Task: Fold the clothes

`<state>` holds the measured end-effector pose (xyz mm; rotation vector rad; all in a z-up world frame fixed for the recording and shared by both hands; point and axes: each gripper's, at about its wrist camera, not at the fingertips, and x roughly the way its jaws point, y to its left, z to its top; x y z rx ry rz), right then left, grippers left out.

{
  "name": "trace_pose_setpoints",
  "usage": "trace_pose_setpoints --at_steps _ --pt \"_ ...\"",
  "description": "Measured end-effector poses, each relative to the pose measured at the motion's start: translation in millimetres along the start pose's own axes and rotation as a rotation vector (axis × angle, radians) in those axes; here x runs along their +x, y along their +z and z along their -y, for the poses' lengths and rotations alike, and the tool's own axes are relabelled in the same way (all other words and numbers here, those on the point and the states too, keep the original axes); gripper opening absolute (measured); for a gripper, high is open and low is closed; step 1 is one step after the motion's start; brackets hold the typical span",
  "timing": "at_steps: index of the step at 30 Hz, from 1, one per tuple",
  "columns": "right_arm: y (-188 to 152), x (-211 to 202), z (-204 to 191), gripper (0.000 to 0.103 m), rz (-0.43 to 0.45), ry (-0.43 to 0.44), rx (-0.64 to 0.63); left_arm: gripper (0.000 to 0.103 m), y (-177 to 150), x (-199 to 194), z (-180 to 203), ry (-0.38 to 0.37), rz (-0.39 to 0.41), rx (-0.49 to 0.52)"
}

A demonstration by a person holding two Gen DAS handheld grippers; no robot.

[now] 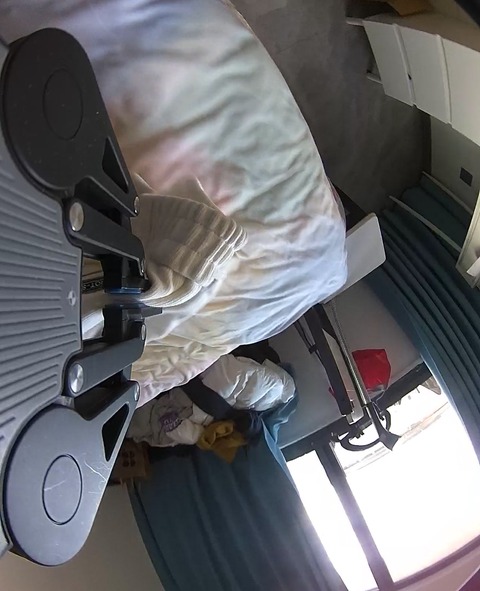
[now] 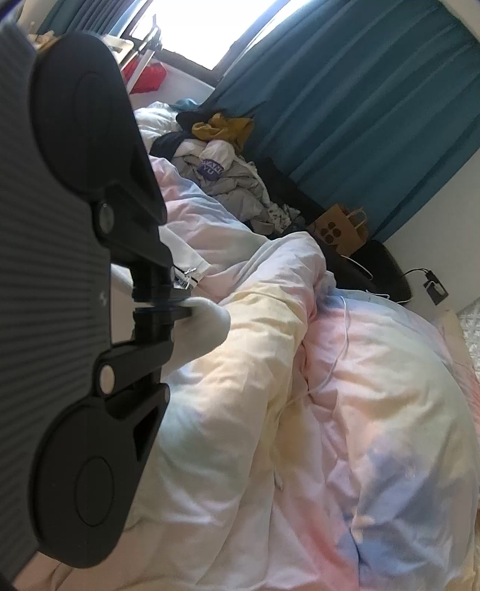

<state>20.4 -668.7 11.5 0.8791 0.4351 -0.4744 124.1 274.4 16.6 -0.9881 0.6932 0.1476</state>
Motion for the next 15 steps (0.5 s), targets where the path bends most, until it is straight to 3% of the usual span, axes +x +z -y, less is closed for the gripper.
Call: trace_pose_setpoints --at_steps 6,15 --pt "18 59 -37 0.005 -0.007 -0.022 -0.044 0.005 32 66 53 0.044 0.013 0.038" --pt "18 199 -91 0.005 -0.030 -0.113 -0.130 0.006 75 219 91 0.173 -0.030 0.084"
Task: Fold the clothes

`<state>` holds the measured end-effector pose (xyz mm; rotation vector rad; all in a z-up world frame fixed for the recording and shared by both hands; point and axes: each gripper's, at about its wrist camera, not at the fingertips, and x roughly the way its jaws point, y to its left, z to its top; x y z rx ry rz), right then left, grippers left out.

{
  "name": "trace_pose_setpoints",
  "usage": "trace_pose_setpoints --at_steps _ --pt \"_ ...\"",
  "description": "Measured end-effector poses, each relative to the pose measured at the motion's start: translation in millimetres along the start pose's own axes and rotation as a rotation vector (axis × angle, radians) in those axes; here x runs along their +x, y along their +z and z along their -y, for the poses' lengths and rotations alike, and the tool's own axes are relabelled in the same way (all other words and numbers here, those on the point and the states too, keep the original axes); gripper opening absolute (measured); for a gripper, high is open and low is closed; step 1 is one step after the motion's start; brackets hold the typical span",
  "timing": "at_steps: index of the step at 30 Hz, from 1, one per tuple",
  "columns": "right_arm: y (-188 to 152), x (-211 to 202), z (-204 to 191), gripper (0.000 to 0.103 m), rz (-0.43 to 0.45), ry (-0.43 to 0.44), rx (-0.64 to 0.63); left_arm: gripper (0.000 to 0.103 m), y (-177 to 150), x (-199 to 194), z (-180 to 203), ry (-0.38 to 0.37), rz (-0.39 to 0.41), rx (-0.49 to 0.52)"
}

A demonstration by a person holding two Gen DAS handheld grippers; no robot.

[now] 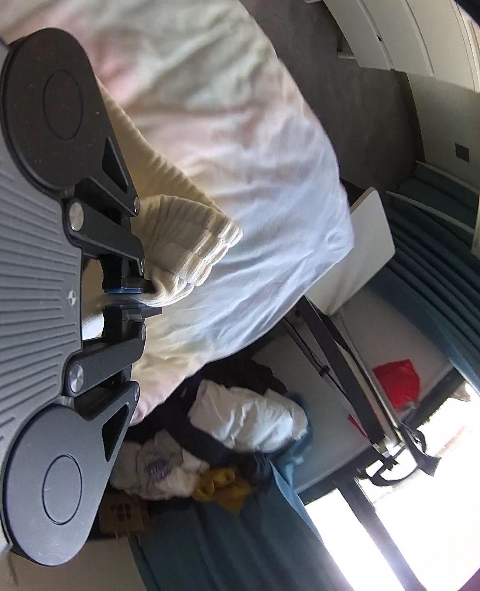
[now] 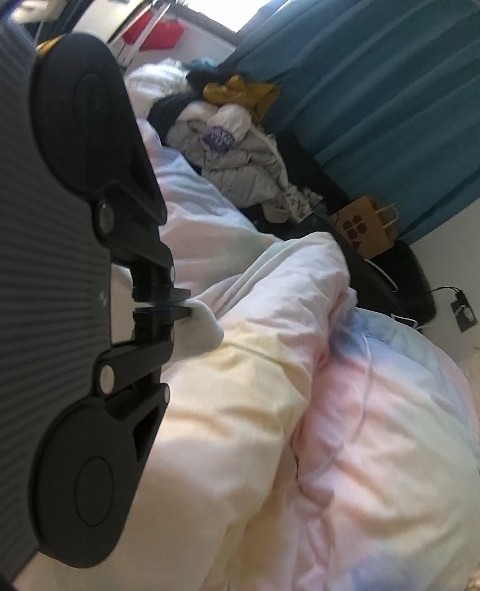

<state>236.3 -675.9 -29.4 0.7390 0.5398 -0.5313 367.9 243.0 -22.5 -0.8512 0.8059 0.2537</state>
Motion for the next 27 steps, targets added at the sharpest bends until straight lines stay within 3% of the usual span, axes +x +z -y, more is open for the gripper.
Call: trace_pose_setpoints --at_steps 6,9,11,13,16,17,19,22,24,27 --pt "-21 79 -25 0.006 -0.030 -0.037 -0.085 0.008 9 78 -10 0.069 -0.050 0.012" --pt "-30 93 -29 0.009 -0.033 -0.033 -0.127 0.013 8 91 -21 0.074 -0.073 -0.002" --pt "-31 92 -27 0.011 -0.038 -0.008 -0.115 0.016 7 86 -24 0.033 -0.062 -0.020" --pt "-28 84 -26 0.016 -0.045 0.018 -0.114 0.029 6 75 -24 -0.016 -0.058 -0.005" --pt "-25 55 -25 0.036 -0.022 0.048 -0.114 0.054 -1 52 -26 -0.095 -0.047 0.022" --pt "-25 43 -23 0.045 -0.014 0.064 -0.098 0.057 -5 41 -28 -0.114 -0.038 0.029" --pt "-26 18 -16 0.053 0.005 0.088 -0.064 0.066 -12 19 -36 -0.156 -0.025 0.024" --pt "-35 -23 3 0.058 0.045 0.106 0.007 0.080 -25 -13 -61 -0.222 -0.011 -0.043" --pt "-46 -45 21 0.065 0.049 0.127 0.049 0.080 -35 -32 -85 -0.249 -0.013 -0.111" --pt "-65 -61 54 0.066 0.004 0.112 0.123 0.080 -55 -43 -124 -0.240 -0.045 -0.198"
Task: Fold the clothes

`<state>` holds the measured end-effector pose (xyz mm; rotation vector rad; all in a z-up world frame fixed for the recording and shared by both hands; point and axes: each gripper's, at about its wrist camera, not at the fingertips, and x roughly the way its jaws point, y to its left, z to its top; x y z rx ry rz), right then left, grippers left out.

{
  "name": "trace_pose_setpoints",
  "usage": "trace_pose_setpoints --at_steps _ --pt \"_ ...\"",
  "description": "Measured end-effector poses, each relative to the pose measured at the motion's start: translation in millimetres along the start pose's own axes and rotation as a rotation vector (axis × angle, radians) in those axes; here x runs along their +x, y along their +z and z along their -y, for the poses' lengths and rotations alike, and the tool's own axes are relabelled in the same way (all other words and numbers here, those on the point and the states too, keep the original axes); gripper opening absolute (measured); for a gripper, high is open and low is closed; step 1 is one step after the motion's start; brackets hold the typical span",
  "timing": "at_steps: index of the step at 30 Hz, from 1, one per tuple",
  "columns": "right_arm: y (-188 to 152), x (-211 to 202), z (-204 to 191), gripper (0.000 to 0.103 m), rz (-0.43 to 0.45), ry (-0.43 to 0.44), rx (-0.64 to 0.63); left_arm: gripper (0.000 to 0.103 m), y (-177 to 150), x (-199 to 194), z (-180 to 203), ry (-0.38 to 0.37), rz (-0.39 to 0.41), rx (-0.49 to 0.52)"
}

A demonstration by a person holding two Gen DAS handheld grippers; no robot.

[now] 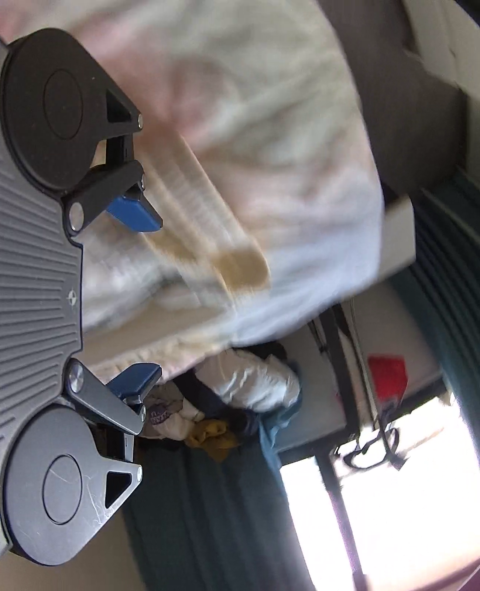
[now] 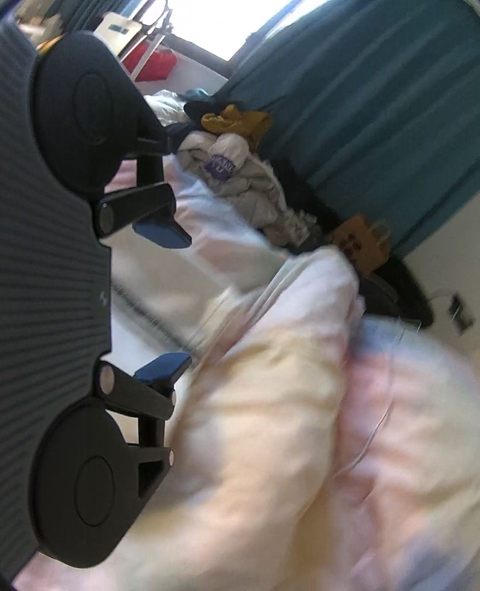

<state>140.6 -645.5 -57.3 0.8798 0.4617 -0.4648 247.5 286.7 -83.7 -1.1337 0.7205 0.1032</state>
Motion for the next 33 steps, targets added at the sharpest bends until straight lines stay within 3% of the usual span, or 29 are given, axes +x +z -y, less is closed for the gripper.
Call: trace_pose_setpoints --at_steps 4,8,12,17,19,21,23,25,29,33 --pt "-29 -2 56 0.066 -0.078 -0.023 0.135 0.080 -16 -11 -50 0.018 -0.042 -0.113" --pt "-61 16 93 0.066 -0.167 0.023 0.260 0.080 -31 4 -79 -0.005 -0.080 -0.212" --pt "-76 39 88 0.066 -0.159 0.070 0.230 0.080 -36 37 -86 -0.068 -0.084 -0.259" --pt "-83 65 76 0.066 -0.095 0.088 0.217 0.080 -27 72 -74 -0.063 -0.065 -0.236" --pt "-82 72 72 0.064 -0.050 0.094 0.211 0.072 -20 80 -66 -0.073 -0.051 -0.214" --pt "-79 76 65 0.054 -0.012 0.057 0.185 0.064 -13 87 -60 -0.065 -0.043 -0.200" --pt "-77 76 58 0.022 0.016 0.009 0.168 0.044 -8 90 -55 -0.069 -0.044 -0.186" --pt "-74 74 50 0.014 0.045 -0.028 0.156 0.025 -4 85 -47 -0.075 -0.033 -0.158" --pt "-67 55 26 0.009 0.100 -0.004 0.120 0.019 1 61 -24 -0.075 0.022 -0.098" --pt "-55 29 1 0.009 0.109 0.059 0.097 0.018 6 11 -6 -0.077 0.079 -0.079"
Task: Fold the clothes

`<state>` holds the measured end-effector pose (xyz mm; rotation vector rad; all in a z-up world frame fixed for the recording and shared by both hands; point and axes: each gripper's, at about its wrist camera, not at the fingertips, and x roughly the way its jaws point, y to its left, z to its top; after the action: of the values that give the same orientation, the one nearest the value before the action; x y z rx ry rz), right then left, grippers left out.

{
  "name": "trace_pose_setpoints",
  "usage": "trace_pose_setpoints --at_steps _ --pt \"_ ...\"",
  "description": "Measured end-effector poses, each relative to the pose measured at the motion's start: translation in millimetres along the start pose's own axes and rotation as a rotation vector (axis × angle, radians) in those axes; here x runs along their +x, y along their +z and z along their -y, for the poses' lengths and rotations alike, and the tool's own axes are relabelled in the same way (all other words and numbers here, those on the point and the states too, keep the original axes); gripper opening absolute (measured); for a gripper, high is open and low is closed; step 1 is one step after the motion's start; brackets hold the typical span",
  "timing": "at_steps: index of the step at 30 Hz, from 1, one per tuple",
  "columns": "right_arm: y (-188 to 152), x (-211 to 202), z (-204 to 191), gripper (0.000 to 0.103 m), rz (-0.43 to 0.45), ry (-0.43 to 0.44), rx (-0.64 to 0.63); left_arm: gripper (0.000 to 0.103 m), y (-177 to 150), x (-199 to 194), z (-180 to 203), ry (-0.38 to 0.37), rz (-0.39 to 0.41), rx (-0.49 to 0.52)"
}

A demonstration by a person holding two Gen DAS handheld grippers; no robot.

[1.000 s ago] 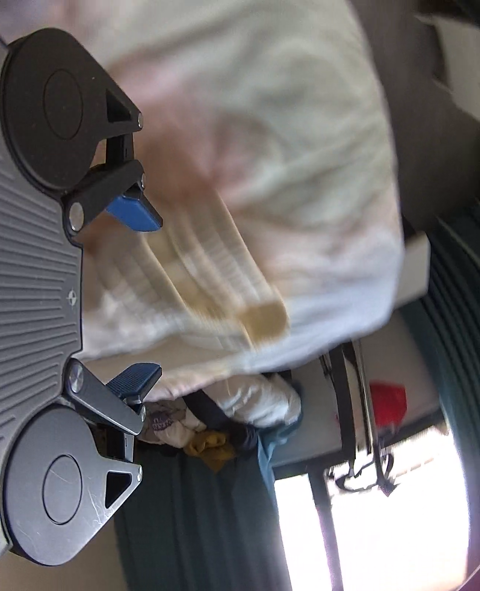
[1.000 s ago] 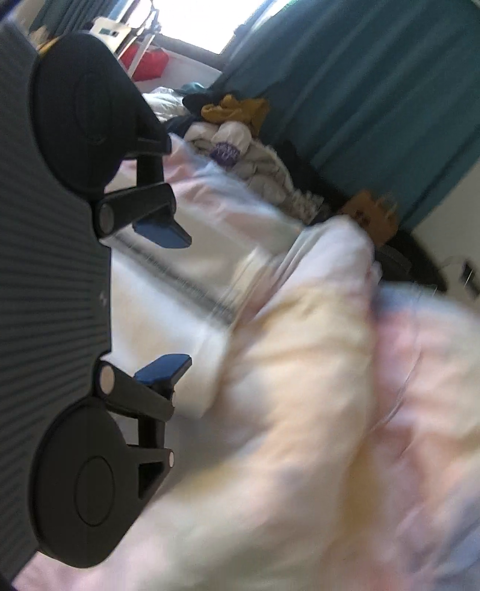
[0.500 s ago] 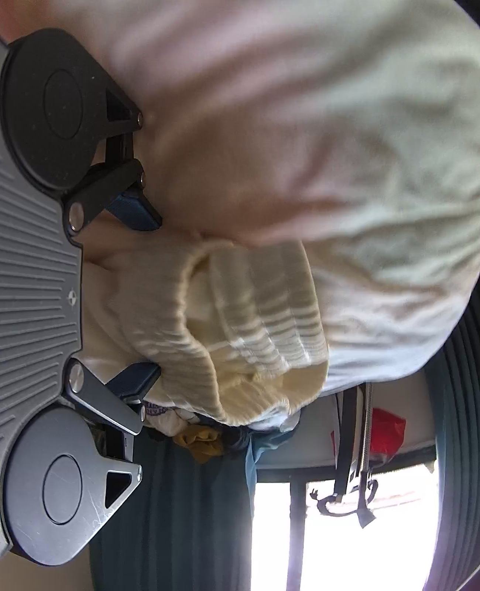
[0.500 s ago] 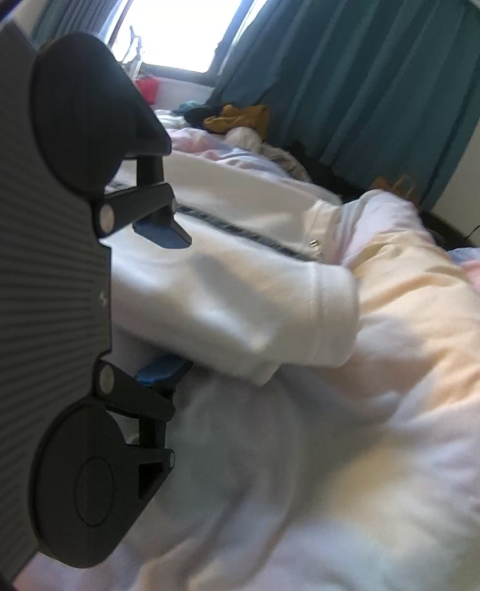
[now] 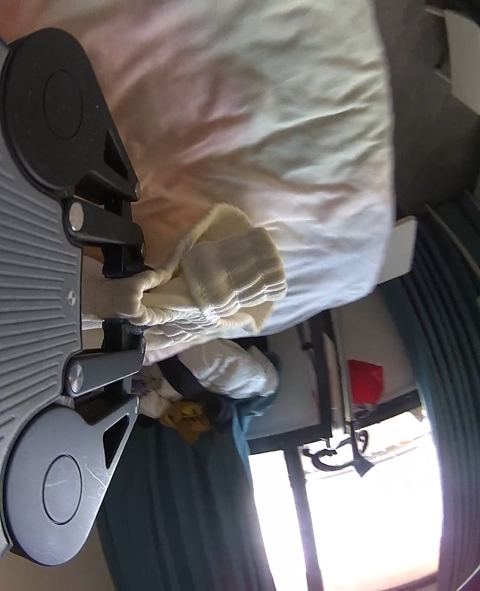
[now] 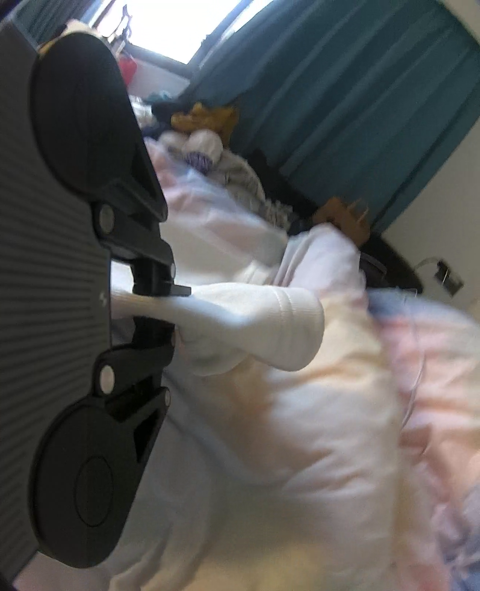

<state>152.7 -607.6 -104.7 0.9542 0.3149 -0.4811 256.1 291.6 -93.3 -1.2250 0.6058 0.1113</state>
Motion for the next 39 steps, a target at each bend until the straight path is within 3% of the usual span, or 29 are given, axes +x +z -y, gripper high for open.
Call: trace_pose_setpoints --at_steps 4,7,10,13,17,20,23,28,33,36,39 --pt "-8 -24 -24 0.009 -0.057 0.067 -0.036 0.018 20 -63 8 0.019 0.080 0.039" --pt "-31 -41 -29 0.009 -0.125 0.130 -0.010 0.018 44 -116 -6 0.058 0.154 0.053" --pt "-61 -54 -31 0.009 -0.178 0.159 0.027 0.018 68 -164 -32 0.113 0.165 0.046" --pt "-86 -63 -27 0.009 -0.235 0.103 0.074 0.019 77 -198 -63 0.134 0.162 0.032" --pt "-108 -72 -15 0.009 -0.335 -0.062 0.104 0.021 85 -223 -112 0.149 0.102 -0.019" --pt "-116 -74 6 0.009 -0.346 -0.085 0.209 0.026 85 -226 -135 0.102 0.098 -0.031" --pt "-124 -78 6 0.009 -0.328 -0.102 0.168 0.036 81 -228 -145 0.096 0.086 -0.004" --pt "-136 -78 9 0.009 -0.296 -0.130 0.156 0.062 64 -258 -152 0.142 0.083 0.089" --pt "-146 -78 17 0.009 -0.265 -0.132 0.135 0.069 43 -305 -127 0.226 0.095 0.284" --pt "-147 -79 22 0.009 -0.258 -0.114 0.141 0.069 23 -313 -100 0.266 0.070 0.419" --pt "-147 -80 21 0.009 -0.256 -0.105 0.111 0.069 -4 -310 -71 0.253 0.065 0.527"
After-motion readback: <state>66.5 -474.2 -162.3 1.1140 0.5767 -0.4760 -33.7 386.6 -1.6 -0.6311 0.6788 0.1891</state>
